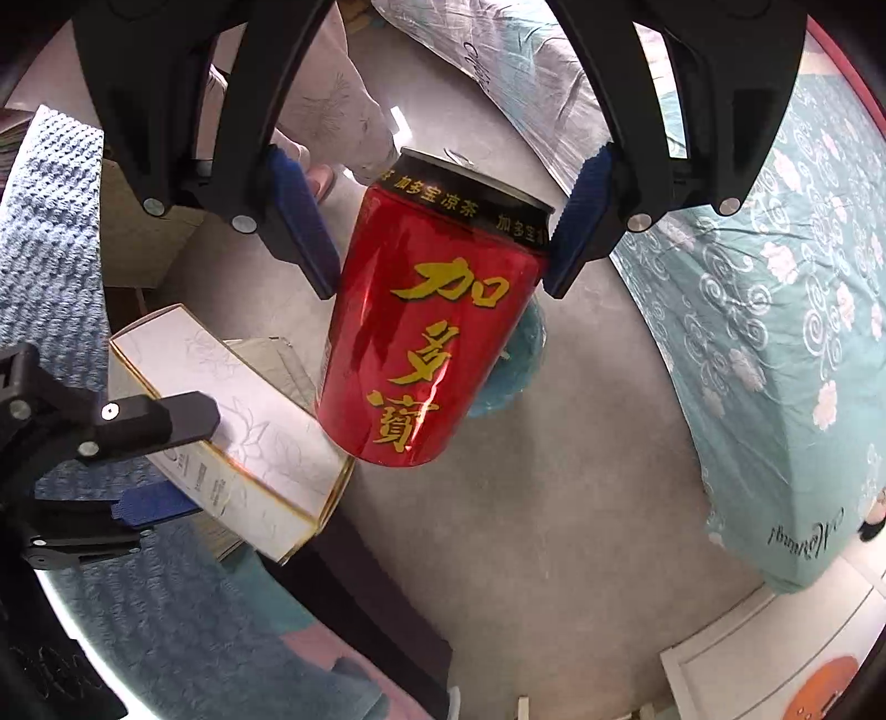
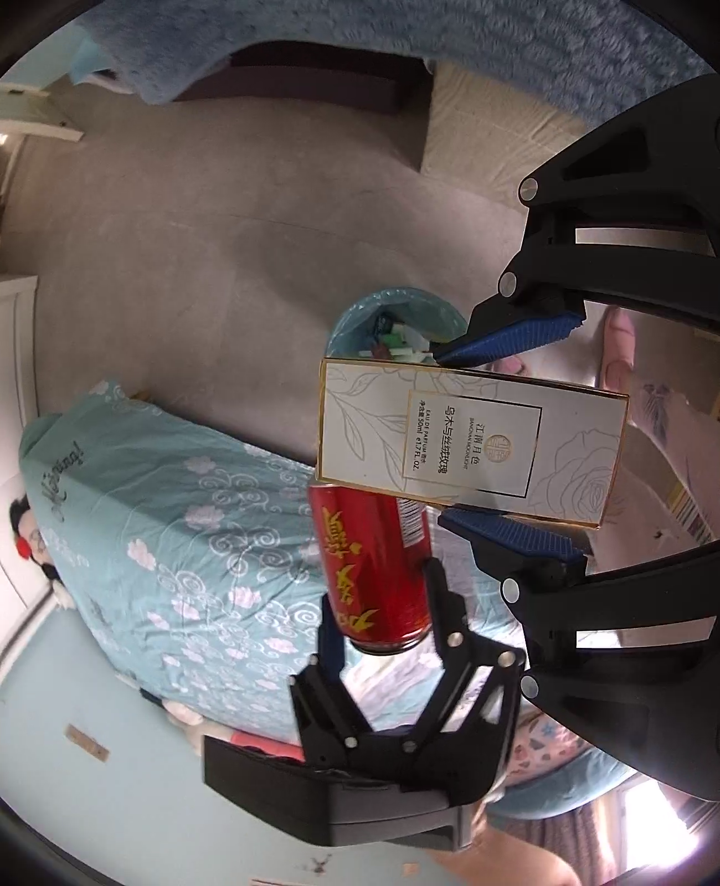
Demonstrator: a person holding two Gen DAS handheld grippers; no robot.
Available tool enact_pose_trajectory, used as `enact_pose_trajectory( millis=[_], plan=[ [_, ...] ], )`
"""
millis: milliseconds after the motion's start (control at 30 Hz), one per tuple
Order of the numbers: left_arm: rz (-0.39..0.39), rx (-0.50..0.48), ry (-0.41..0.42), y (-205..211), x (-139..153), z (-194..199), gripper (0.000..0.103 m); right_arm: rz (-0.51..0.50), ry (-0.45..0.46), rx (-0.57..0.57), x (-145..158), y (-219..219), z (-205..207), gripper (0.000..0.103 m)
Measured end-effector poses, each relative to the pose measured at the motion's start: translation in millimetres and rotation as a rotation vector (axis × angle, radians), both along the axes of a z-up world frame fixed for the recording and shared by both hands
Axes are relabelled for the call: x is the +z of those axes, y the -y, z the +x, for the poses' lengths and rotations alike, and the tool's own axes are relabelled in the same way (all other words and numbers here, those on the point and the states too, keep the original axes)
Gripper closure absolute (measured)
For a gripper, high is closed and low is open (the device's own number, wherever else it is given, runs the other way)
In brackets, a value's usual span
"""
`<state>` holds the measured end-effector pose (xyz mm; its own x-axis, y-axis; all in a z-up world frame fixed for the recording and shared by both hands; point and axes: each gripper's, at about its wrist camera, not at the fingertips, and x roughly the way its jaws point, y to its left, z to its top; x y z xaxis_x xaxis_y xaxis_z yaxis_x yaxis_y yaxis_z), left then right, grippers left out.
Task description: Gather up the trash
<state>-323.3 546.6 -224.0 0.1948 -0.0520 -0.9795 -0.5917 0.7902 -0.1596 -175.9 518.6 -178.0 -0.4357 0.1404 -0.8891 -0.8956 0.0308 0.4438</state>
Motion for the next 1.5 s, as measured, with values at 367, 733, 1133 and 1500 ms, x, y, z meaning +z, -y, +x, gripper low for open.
enact_pose_trajectory(
  millis=[367, 733, 1133, 1500],
  plan=[
    [-0.028, -0.02, -0.082, 0, -31, 8, 0.015, -0.048, 0.012, -0.031, -17, -7, 8, 0.03],
    [0.015, 0.003, -0.077, -7, -13, 8, 0.015, -0.004, 0.018, -0.062, 9, 4, 20, 0.03],
    [0.172, -0.099, 0.066, 24, 83, 67, 0.011, 0.181, 0.063, -0.316, 99, 80, 81, 0.027],
    [0.243, -0.343, 0.229, 117, 162, 171, 0.008, 0.279, 0.221, -0.719, 170, 246, 153, 0.025]
  ],
)
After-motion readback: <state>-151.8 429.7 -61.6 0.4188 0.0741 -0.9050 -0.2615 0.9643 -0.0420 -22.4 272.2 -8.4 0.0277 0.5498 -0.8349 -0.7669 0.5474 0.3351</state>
